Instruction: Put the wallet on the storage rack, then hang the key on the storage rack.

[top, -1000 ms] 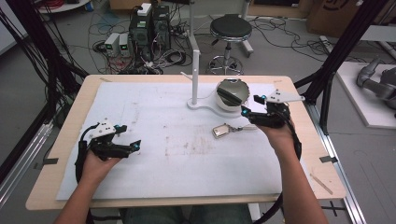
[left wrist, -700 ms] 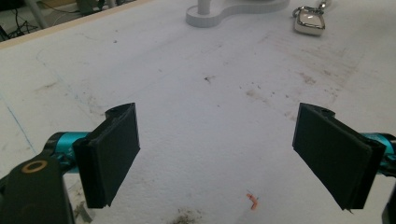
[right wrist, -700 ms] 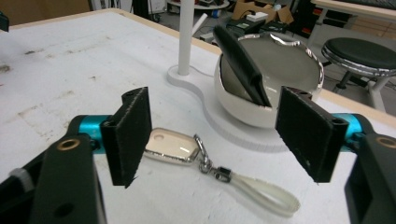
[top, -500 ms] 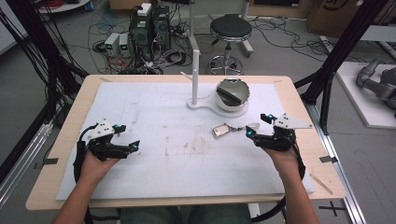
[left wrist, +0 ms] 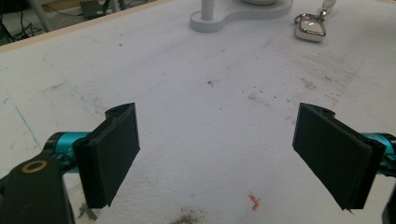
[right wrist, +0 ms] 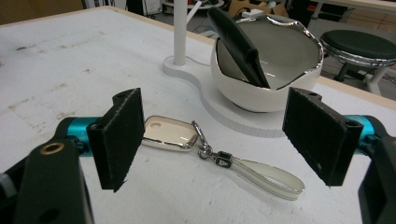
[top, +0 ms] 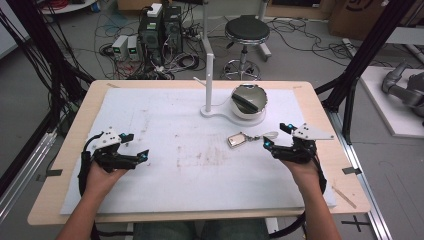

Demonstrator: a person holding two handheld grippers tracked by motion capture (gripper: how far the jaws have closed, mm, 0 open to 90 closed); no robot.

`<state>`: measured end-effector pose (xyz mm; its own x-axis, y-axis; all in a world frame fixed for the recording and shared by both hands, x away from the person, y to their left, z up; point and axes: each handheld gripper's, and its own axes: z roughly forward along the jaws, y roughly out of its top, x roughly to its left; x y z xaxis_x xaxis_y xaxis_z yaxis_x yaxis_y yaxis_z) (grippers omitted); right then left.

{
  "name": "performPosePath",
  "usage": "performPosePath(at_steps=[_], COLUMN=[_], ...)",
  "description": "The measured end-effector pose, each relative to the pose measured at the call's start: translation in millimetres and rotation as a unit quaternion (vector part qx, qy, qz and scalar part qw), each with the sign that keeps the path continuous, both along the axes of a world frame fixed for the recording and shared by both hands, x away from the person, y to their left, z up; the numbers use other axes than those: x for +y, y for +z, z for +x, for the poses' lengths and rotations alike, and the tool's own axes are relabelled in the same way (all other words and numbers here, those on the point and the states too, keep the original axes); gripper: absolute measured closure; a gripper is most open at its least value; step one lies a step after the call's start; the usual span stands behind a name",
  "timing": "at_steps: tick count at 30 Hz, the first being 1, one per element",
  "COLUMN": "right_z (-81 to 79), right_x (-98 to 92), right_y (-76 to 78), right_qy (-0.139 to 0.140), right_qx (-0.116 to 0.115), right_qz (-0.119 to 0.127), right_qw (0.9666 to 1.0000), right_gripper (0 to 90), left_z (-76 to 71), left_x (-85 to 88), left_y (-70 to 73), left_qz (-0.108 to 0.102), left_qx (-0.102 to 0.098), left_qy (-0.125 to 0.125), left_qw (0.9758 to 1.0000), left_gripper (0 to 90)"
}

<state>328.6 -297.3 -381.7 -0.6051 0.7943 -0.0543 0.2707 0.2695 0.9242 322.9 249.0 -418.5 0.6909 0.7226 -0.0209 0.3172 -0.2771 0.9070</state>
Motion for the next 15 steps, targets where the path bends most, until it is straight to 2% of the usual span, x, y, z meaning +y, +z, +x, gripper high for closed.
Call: performPosePath(at_steps=[8, 15], right_z=[1.6, 3.2], right_x=[1.3, 3.8], right_y=[-0.6, 0.3], right_qy=[-0.004, -0.005], right_qx=[-0.001, -0.001], right_qz=[-0.008, -0.010], right_qw=[1.0000, 0.9999], right_gripper=[21.5, 21.5], left_z=[1.6, 0.2], left_x=[1.0, 1.9], left_y=[-1.2, -2.3], left_qz=[-0.005, -0.001], left_qx=[0.002, 0.005], left_qy=[0.002, -0.001], left_qw=[1.0000, 1.0000], left_gripper=[14.6, 14.6])
